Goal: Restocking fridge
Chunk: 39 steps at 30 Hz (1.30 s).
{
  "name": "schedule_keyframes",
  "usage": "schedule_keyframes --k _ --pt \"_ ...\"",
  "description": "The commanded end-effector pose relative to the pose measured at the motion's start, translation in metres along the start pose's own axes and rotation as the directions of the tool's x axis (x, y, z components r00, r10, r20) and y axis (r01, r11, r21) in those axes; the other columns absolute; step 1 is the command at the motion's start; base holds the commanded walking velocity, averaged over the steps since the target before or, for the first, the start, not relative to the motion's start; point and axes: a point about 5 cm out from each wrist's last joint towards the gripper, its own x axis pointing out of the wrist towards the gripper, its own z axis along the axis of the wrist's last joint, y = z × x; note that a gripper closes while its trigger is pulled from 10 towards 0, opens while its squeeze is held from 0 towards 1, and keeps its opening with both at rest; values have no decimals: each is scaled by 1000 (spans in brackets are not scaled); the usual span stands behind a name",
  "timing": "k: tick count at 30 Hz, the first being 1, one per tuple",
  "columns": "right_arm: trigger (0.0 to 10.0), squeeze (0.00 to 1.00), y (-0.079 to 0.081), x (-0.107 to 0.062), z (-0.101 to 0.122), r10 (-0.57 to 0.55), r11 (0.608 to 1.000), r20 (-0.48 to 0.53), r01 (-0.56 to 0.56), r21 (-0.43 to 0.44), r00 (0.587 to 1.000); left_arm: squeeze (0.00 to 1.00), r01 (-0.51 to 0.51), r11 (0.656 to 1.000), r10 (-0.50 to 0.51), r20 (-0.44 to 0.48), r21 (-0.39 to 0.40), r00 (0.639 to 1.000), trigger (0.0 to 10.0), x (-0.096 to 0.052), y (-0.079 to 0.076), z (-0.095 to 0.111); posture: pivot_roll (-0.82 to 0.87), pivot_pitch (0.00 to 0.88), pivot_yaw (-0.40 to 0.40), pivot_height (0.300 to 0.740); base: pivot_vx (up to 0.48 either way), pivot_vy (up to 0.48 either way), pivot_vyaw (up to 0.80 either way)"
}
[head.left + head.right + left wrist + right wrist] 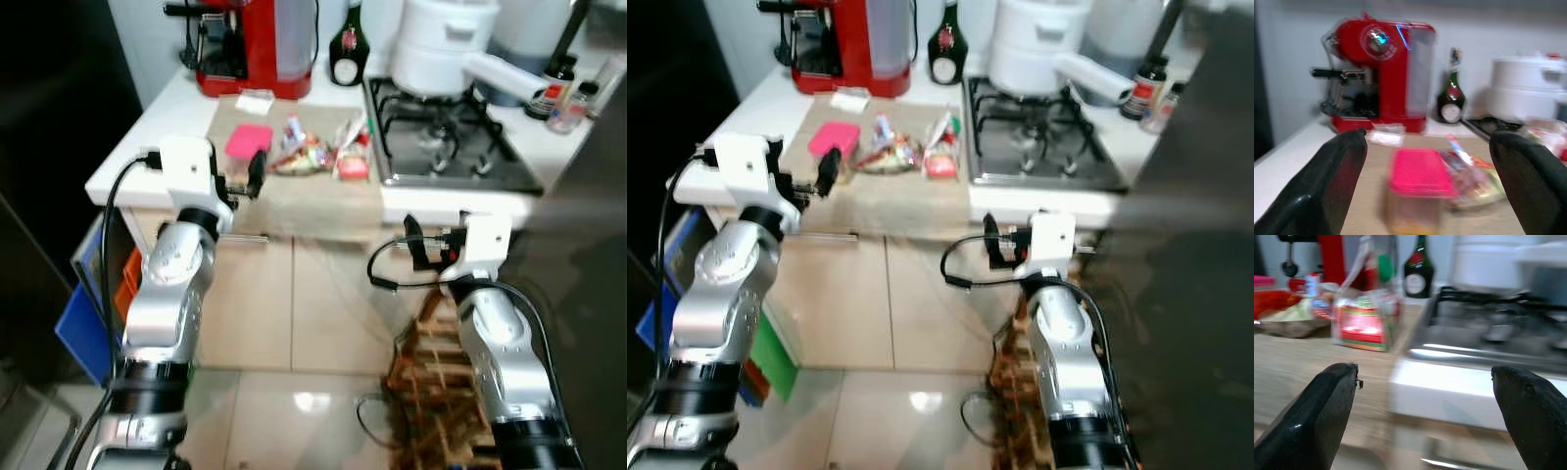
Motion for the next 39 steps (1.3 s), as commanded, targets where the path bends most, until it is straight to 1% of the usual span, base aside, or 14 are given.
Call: schedule_keyframes --k 1,3,5,7,8,9,10,11,12,13,18,26,31,39 --pt "10000 43 0 3 9 10 1000 37 -9 -22 999 0 26 998 -28 42 51 999 10000 5 -4 13 -16 0 1 740 458 0 0" --pt "10000 43 -1 3 9 9 1000 36 -8 -23 999 0 39 998 -42 60 57 997 10000 9 -8 20 -17 0 3 740 458 0 0" --pt "10000 47 -1 4 9 8 1000 36 -7 -24 999 0 59 998 -63 91 38 994 10000 18 -16 33 -22 0 6 740 439 0 0" --pt "10000 43 -1 4 10 7 1000 39 -6 -25 999 0 43 999 -46 87 34 995 10000 26 -18 38 -24 0 8 740 0 0 0" --pt "10000 43 -1 4 10 7 1000 41 -5 -25 999 0 43 999 -45 70 28 997 10000 28 -19 37 -26 0 10 740 0 0 0" --pt "10000 47 -1 4 10 5 1000 43 -4 -25 999 0 45 999 -45 24 24 999 10000 32 -21 31 -26 0 10 740 0 0 0" --pt "10000 47 -1 4 10 5 1000 43 -4 -25 999 0 45 999 -45 24 24 999 10000 32 -21 31 -26 0 10 740 0 0 0" --pt "10000 39 -2 4 10 3 1000 45 -2 -27 999 0 45 999 -45 -59 7 997 10000 37 -24 20 -34 0 16 740 0 0 0" --pt "10000 39 -2 4 10 3 1000 45 -2 -27 999 0 45 999 -45 -59 7 997 10000 37 -24 20 -34 0 16 740 0 0 0" --pt "10000 43 -2 4 11 1 1000 48 0 -29 999 0 42 999 -43 -123 -3 991 10000 38 -26 11 -34 0 16 740 0 0 0" --pt "10000 43 -5 0 9 -9 999 43 10 -33 999 0 19 999 -26 -260 -30 965 10000 30 -33 -10 -43 0 15 740 0 0 0" --pt "10000 39 -6 0 9 -9 999 40 11 -35 999 0 35 999 -40 -282 -24 958 10000 29 -38 -10 -42 0 11 740 0 0 0" --pt "10000 43 -6 -2 8 -7 999 35 9 -34 999 0 47 998 -58 -302 -45 952 10000 28 -43 -13 -47 0 7 740 0 0 0" --pt "10000 43 -6 -4 8 -6 999 32 7 -35 999 0 46 999 -45 -308 -3 950 10000 35 -43 -17 -60 0 1 740 0 0 0"
